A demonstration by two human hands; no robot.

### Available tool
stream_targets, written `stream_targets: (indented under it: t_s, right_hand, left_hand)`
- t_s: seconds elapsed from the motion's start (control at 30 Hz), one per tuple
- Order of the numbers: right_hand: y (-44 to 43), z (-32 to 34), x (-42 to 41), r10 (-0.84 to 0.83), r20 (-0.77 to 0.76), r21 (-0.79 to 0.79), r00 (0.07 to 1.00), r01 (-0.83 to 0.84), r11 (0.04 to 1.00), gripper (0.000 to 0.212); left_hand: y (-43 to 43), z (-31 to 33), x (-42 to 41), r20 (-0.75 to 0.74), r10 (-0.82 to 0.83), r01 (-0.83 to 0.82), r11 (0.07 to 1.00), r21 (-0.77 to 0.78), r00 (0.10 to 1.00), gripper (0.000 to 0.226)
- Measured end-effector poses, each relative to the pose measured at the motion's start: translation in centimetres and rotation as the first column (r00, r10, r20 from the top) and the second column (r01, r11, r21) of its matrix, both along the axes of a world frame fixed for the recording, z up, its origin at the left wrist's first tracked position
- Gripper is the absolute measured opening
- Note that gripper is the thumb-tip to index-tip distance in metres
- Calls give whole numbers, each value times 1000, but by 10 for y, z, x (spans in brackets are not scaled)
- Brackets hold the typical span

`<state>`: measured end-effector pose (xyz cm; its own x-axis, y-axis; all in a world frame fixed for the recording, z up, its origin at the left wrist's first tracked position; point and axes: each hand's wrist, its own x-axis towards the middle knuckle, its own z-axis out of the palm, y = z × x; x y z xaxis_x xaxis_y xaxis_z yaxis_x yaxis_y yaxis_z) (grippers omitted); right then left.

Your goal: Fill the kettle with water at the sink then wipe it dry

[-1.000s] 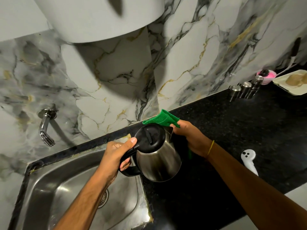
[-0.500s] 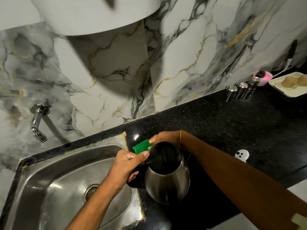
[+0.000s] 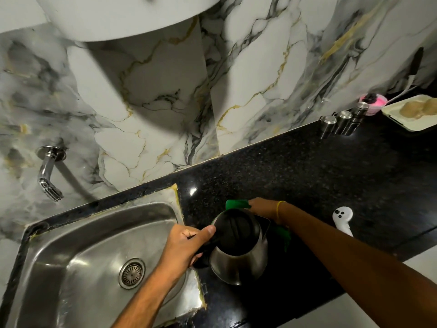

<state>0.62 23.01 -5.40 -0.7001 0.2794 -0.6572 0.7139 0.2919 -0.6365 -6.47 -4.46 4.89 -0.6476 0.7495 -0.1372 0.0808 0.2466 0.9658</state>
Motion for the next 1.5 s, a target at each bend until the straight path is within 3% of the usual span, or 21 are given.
stream_targets:
  t_s: [0.07,0.17,0.3,0.4,0.5,0.63,0.87,1.03,1.13,1.23,1.33,1.5]
  right_hand:
    - [16,-10,21,-171,-12,-81,985,169,982,45]
    - [22,-8,47,-369,-27,-187,929,358,915,39]
    - [25,-25,77,-462,26,-318,886,446,837,37]
    - [24,-42,90,-486,7,-289,874,468,836,39]
    - [25,-61,96,-481,-38,-122,876,474,872,50]
    - [25,-76,101,-403,-54,243,914,404,882,71]
    - [15,-90,114,-407,73,642,911,269,718,62]
    - [-7,-91,114,-428,16,757,903,269,595,70]
    - [-27,-80,103,-365,-314,642,877,479,598,58]
    - [-65,-49,83,-338,-598,308,727,598,740,53]
    - [-102,-30,65,-285,-653,205,702,526,825,54]
    - [-116,-20,55,-333,-652,224,681,593,773,58]
  left_hand:
    - [-2,-12,-1,14,46,-45,999,-18,999,70]
    - [-5,-30,-4,64,106,-103,994,-43,992,75]
    - [-5,-56,-13,145,149,-140,988,-68,978,71]
    - [-1,-76,-16,168,164,-151,985,-88,972,72]
    - [0,-92,-16,215,184,-166,981,-101,959,77]
    - [4,-106,-18,229,187,-166,980,-109,955,76]
    - [11,-123,-17,212,198,-165,973,-163,957,69]
    - [14,-129,-16,147,174,-146,973,-179,974,59]
    - [14,-129,-16,102,166,-142,968,-205,981,61]
    - [12,-129,-18,49,143,-129,967,-221,988,65]
    - [8,-129,-19,-86,91,-108,968,-225,992,74]
    - [0,-119,-19,-393,34,-135,963,-233,919,67]
